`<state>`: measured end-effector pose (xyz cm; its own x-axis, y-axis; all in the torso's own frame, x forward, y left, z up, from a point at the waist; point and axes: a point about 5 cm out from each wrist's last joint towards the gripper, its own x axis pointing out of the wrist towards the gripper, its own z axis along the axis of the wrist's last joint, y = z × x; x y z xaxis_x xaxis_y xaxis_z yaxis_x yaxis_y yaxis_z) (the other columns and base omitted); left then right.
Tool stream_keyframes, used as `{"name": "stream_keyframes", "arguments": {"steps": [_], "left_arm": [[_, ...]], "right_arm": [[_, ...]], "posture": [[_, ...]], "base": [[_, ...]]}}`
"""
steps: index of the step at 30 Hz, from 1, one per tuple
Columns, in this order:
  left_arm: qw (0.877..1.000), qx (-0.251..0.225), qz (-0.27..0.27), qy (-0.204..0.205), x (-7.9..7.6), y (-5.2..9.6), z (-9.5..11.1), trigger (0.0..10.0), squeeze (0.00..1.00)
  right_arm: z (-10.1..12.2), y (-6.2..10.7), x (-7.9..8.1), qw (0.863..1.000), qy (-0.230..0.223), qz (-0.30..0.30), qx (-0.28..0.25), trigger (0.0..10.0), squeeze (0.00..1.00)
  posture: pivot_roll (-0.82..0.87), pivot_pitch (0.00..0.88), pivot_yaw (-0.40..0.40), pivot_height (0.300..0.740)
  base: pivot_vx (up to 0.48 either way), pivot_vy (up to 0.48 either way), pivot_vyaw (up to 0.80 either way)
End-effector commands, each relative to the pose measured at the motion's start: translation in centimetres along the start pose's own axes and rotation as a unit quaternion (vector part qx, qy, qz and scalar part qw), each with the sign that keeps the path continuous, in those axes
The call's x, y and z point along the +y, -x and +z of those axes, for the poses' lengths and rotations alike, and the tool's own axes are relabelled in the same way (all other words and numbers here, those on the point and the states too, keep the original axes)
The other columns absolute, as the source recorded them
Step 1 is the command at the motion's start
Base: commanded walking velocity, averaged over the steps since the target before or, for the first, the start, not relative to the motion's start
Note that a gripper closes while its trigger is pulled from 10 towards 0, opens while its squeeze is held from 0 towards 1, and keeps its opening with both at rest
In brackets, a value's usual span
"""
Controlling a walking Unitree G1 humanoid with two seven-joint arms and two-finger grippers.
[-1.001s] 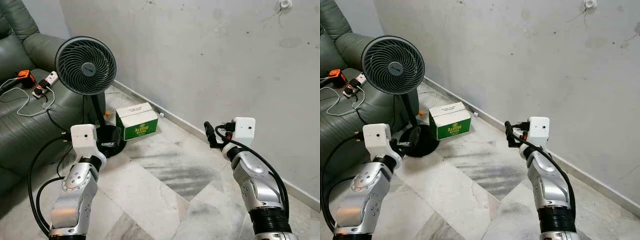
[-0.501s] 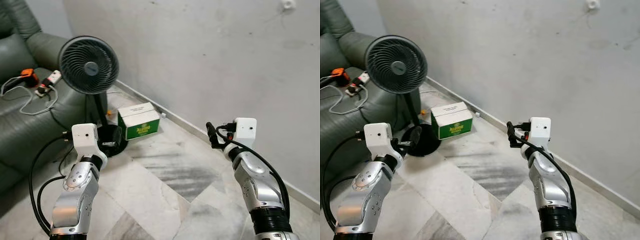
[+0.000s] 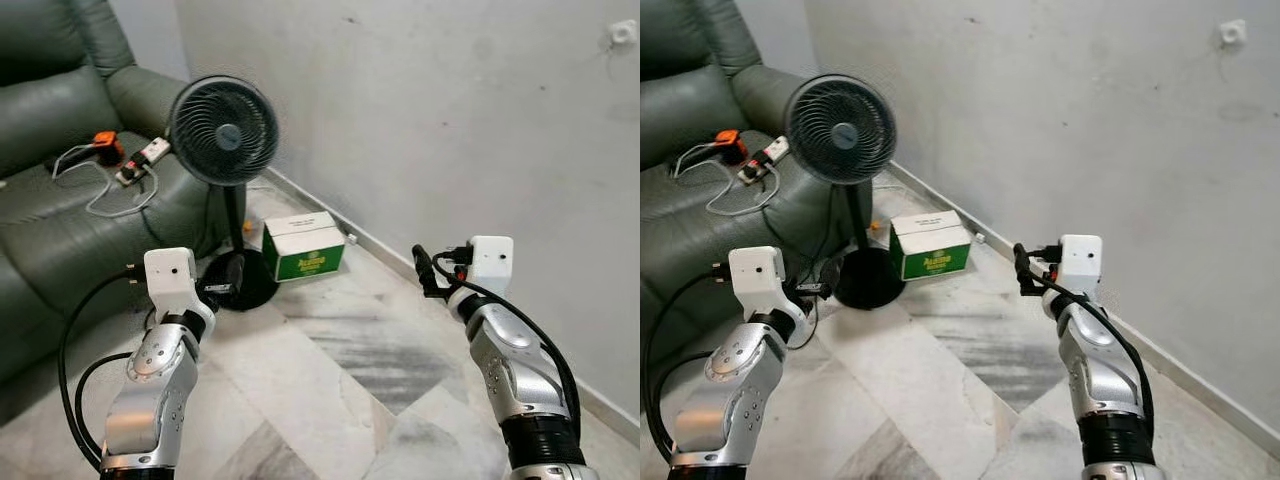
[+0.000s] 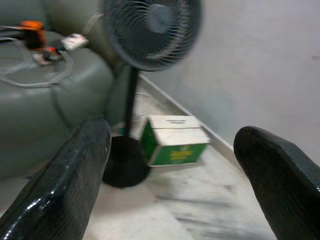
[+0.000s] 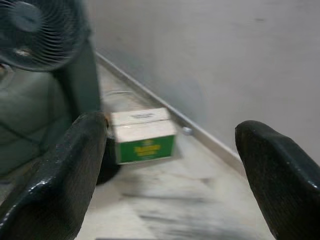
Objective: Hang keys on a hook
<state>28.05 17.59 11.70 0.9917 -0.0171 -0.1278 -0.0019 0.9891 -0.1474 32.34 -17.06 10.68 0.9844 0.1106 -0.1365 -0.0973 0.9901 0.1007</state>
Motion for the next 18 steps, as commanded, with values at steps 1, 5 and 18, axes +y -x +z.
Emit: {"name": "stream_keyframes", "arguments": {"steps": [1, 5, 18], "left_arm": [[1.0, 0.0, -0.003, 0.001, -0.34, -0.06, 0.13, 10.0, 0.0], [1.0, 0.0, -0.001, 0.001, -0.29, -0.14, 0.18, 10.0, 0.0], [1.0, 0.001, -0.001, -0.001, -0.31, -0.16, 0.17, 10.0, 0.0]], "right_arm": [[0.37, 0.15, -0.39, 1.0, 0.004, -0.005, -0.009, 10.0, 0.0], [0.4, 0.14, -0.44, 1.0, 0.004, -0.006, -0.009, 10.0, 0.0], [0.52, 0.11, -0.46, 1.0, 0.005, -0.008, -0.012, 10.0, 0.0]], "posture": [[0.1, 0.092, -0.051, 0.74], [0.09, 0.096, -0.051, 0.74], [0.09, 0.09, -0.048, 0.74]], "base": [[0.0, 0.416, 0.0], [0.0, 0.414, 0.0], [0.0, 0.415, 0.0]]}}
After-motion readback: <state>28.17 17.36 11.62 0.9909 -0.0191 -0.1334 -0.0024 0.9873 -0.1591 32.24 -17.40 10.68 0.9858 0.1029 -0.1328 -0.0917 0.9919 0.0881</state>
